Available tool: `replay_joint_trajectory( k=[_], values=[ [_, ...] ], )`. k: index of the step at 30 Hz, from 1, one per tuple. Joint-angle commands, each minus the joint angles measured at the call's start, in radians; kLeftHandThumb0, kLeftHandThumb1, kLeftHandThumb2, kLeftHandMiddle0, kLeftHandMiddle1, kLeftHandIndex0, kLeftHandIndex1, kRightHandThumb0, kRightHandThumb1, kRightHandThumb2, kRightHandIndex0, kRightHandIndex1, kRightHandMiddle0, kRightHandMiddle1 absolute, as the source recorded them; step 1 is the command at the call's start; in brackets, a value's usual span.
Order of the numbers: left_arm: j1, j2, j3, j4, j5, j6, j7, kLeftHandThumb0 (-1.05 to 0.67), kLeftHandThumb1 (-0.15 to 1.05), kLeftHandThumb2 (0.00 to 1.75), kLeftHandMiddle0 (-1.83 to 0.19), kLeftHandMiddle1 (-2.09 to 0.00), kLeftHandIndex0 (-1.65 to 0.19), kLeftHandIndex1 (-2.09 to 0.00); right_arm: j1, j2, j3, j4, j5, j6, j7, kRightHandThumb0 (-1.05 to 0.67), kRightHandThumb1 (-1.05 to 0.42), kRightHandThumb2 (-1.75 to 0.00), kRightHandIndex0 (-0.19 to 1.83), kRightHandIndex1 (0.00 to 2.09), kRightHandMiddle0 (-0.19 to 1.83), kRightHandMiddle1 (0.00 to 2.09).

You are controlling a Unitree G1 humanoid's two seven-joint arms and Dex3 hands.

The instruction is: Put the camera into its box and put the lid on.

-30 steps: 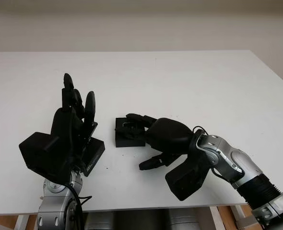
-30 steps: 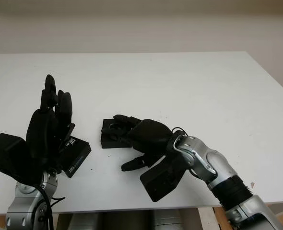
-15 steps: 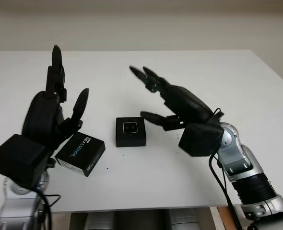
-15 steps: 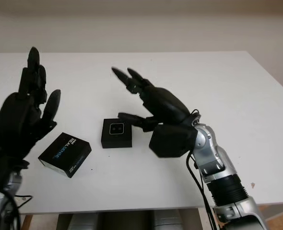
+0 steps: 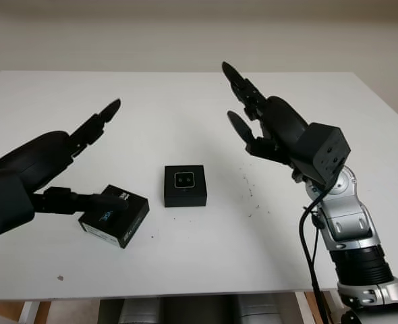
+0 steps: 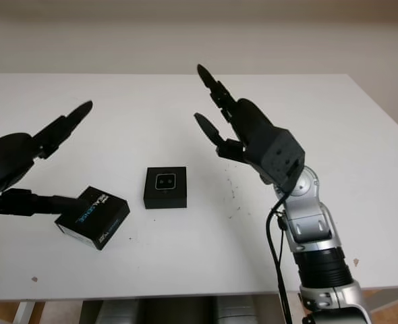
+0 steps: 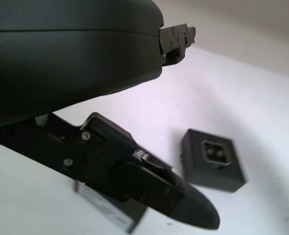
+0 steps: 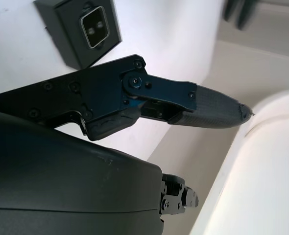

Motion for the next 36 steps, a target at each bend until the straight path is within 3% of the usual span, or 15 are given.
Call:
replay_joint_trajectory(
  k=[1,11,21,32,36],
  values=[
    [-0.025,0.059,-0.047,0.031,0.047,-0.061,-0.030,-0.84,0.83,0.04,0.19,0.00,0.19,0.00,-0.028,0.002,-0.033,-0.006,0.039,0.027,0.003,-0.74,-1.05,-0.68,-0.16,0.03,-0.16,0.01],
    [-0.147,0.137,-0.215,0.180,0.244,-0.253,-0.091,-0.79,0.79,0.05,0.19,-0.04,0.19,-0.03,-0.044,0.001,-0.078,0.012,0.075,0.029,-0.028,-0.75,-1.05,-0.72,-0.14,0.05,-0.14,0.04],
    [-0.236,0.073,-0.347,0.266,0.441,-0.328,-0.044,-0.70,0.77,0.05,0.16,-0.06,0.16,-0.05,-0.033,0.006,-0.083,-0.004,0.109,0.061,-0.050,-0.76,-1.05,-0.70,-0.14,0.05,-0.14,0.05],
    [-0.325,-0.004,-0.412,0.378,0.439,-0.395,-0.060,-0.78,0.83,0.06,0.12,-0.06,0.14,-0.06,-0.014,-0.003,-0.077,-0.021,0.079,0.052,-0.079,-0.74,-1.05,-0.71,-0.14,0.05,-0.14,0.05],
    [-0.324,-0.012,-0.420,0.399,0.424,-0.412,-0.075,-0.71,0.82,0.05,0.08,-0.07,0.09,-0.08,-0.009,-0.007,-0.075,-0.023,0.061,0.042,-0.089,-0.73,-1.05,-0.70,-0.14,0.05,-0.15,0.05]
  ],
)
